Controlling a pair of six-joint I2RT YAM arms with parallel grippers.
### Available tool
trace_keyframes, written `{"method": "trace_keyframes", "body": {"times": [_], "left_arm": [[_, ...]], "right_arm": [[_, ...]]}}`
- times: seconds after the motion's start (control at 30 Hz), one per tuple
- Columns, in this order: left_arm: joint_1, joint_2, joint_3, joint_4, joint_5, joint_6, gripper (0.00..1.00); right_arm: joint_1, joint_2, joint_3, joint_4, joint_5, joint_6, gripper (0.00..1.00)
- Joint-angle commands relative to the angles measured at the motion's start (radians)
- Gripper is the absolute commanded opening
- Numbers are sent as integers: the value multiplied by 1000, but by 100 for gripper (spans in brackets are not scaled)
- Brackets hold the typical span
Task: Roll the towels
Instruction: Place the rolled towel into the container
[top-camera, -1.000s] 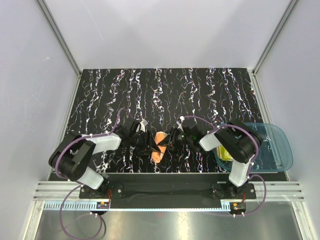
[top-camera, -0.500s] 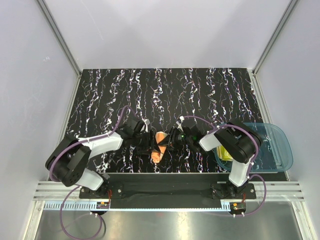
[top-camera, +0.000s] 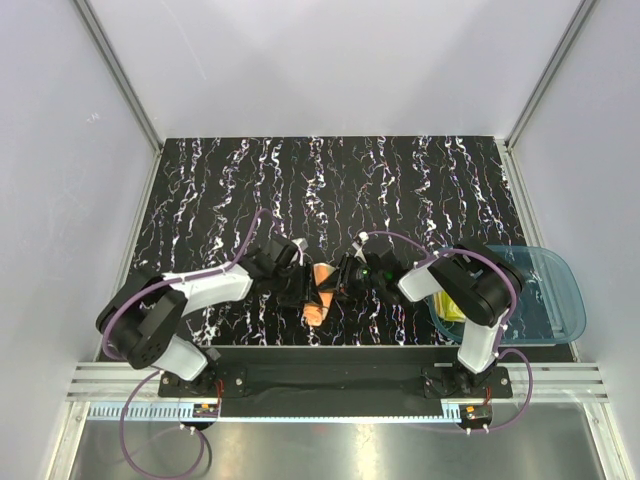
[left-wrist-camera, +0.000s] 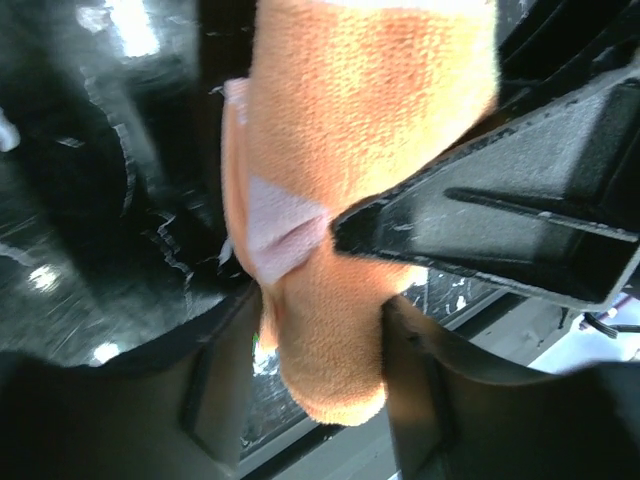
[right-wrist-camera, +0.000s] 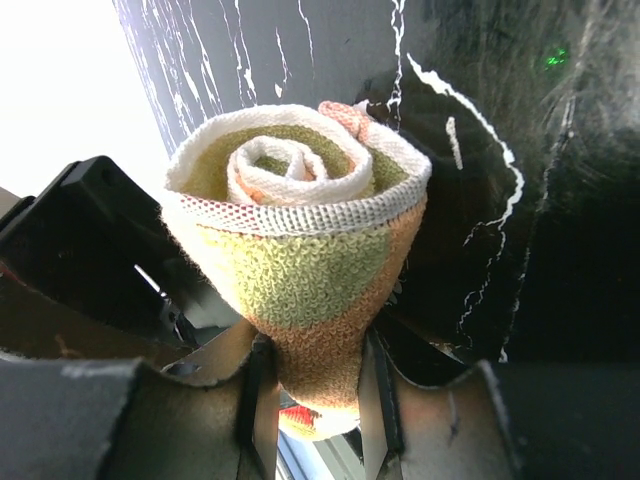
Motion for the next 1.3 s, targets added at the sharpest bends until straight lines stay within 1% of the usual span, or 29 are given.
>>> {"method": "trace_keyframes", "body": {"times": [0.0, 0.03, 0.1, 0.17, 0.2, 0.23, 0.27, 0.3, 0.37, 0.4, 0.43, 0.47, 0.5, 0.53, 0.57, 0.6, 0.63, 0.67, 0.7, 0.8, 0.83, 0.9, 0.93, 0.97, 1.0, 1.1, 1.17, 1.23, 1.27], "left_arm": [[7, 77, -76, 11, -132, 23, 46], [7, 88, -89, 26, -132, 20, 41], [7, 91, -97, 29, -137, 15, 24], [7, 85, -100, 29, -140, 17, 12], [7, 79, -99, 23, -143, 18, 4], [7, 65, -96, 10, -146, 20, 0], [7, 58, -88, -1, -147, 21, 0], [7, 47, -83, -10, -149, 21, 0], [7, 7, -65, -41, -149, 27, 0], [7, -8, -56, -53, -150, 26, 0], [5, -42, -47, -85, -154, 24, 0], [7, -57, -37, -101, -155, 24, 0], [5, -76, -16, -115, -157, 21, 0], [5, -111, -5, -141, -158, 17, 0], [4, -128, 7, -152, -157, 14, 0], [2, -146, 30, -165, -155, 11, 0], [1, -175, 42, -188, -155, 3, 0], [-2, -189, 56, -199, -155, 0, 0], [-5, -205, 68, -208, -151, -3, 0], [-18, -251, 131, -241, -143, -28, 0], [-22, -264, 166, -251, -143, -43, 0], [-47, -275, 208, -256, -146, -61, 0], [-57, -272, 229, -256, -149, -83, 0], [-82, -266, 278, -254, -157, -94, 0], [-97, -248, 303, -251, -169, -113, 0], [-154, -179, 406, -195, -180, -155, 0], [-197, -130, 485, -161, -181, -181, 0], [-225, -39, 542, -114, -186, -213, 0], [-260, -6, 585, -109, -196, -221, 0]], "right_arm": [[8, 14, -2, -80, 3, -33, 4], [8, 11, -4, -83, 3, -33, 4], [8, 8, -4, -88, 1, -36, 4], [8, -2, -7, -97, 6, -42, 4], [8, -8, -7, -117, 9, -43, 5], [8, -21, -5, -132, 12, -57, 8], [8, -32, -1, -152, 24, -68, 13], [8, -46, 13, -216, 33, -81, 31], [8, -101, 37, -302, 73, -132, 47], [8, -127, 68, -408, 90, -152, 59], [8, -184, 89, -472, 111, -196, 63], [8, -216, 112, -537, 168, -222, 68], [7, -250, 167, -685, 200, -247, 71], [7, -311, 201, -761, 238, -270, 79], [3, -339, 235, -828, 315, -323, 82], [-4, -366, 305, -957, 352, -348, 86], [-15, -406, 341, -1017, 389, -380, 91], [-26, -423, 375, -1074, 453, -394, 94], [-48, -436, 437, -1175, 469, -410, 94], [-148, -504, 520, -1309, 490, -453, 95], [-205, -559, 536, -1333, 490, -470, 95], [-248, -619, 597, -1419, 544, -485, 96], [-269, -677, 623, -1456, 573, -491, 98], [-294, -705, 652, -1490, 635, -500, 99], [-305, -730, 715, -1555, 669, -502, 100], [-317, -859, 821, -1651, 786, -484, 100], [-317, -916, 867, -1676, 822, -450, 100], [-316, -1001, 886, -1682, 837, -415, 100], [-317, -1028, 898, -1677, 848, -410, 100]]}}
